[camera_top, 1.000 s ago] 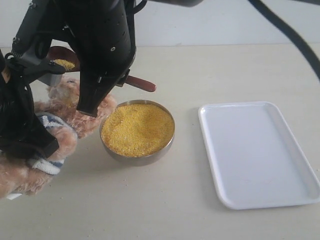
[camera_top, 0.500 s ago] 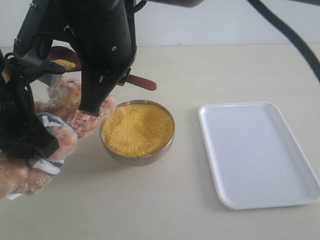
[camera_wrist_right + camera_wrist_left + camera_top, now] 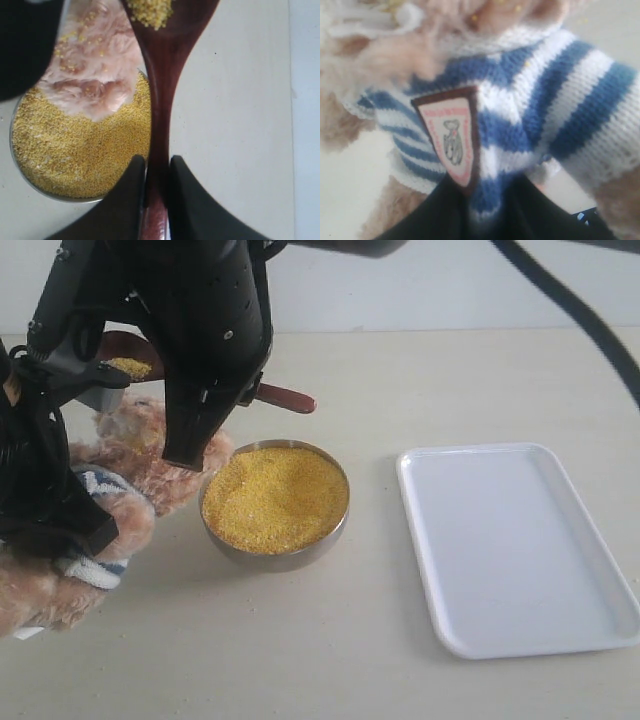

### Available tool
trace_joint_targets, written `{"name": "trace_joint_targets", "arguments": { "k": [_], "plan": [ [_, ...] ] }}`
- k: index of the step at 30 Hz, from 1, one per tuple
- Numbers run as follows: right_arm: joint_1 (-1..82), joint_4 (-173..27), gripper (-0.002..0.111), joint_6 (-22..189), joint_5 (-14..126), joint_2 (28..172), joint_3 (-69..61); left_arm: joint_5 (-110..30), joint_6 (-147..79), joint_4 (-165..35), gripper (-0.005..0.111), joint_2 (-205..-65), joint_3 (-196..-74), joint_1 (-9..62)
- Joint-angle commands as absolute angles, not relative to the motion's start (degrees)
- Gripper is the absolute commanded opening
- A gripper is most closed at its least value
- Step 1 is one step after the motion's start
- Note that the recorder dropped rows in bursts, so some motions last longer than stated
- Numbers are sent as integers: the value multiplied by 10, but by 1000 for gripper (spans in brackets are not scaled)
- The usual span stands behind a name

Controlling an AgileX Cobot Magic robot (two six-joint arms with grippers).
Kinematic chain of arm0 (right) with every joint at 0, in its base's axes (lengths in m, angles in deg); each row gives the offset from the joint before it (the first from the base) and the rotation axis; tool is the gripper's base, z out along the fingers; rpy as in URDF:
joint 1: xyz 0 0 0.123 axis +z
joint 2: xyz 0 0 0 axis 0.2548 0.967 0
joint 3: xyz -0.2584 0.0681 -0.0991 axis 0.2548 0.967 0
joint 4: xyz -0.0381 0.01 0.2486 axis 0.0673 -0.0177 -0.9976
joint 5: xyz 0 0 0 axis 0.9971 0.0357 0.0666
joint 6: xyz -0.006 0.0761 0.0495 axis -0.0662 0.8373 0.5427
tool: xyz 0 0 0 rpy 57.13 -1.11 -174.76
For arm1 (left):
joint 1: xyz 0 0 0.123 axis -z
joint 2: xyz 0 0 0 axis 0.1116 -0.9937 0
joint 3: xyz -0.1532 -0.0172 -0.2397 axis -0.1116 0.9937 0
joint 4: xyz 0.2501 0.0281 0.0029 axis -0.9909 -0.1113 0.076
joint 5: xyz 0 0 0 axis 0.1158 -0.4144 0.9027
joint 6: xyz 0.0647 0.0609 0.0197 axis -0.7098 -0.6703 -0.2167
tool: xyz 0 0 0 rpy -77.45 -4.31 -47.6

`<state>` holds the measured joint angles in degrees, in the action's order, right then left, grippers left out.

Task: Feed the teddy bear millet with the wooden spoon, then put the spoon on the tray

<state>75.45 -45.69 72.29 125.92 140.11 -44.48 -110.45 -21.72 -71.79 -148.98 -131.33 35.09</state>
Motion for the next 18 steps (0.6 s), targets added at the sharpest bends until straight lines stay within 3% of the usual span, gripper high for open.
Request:
{"name": "trace_joint_targets", "arguments": {
  "k": [1, 18],
  "plan": [
    [769, -439, 0, 719, 1259, 1396, -443, -1104, -212, -716, 4, -1483, -1317, 355],
    [782, -398, 0, 721, 1259, 1396, -421, -1104, -212, -716, 4, -1483, -1317, 355]
  ]
}}
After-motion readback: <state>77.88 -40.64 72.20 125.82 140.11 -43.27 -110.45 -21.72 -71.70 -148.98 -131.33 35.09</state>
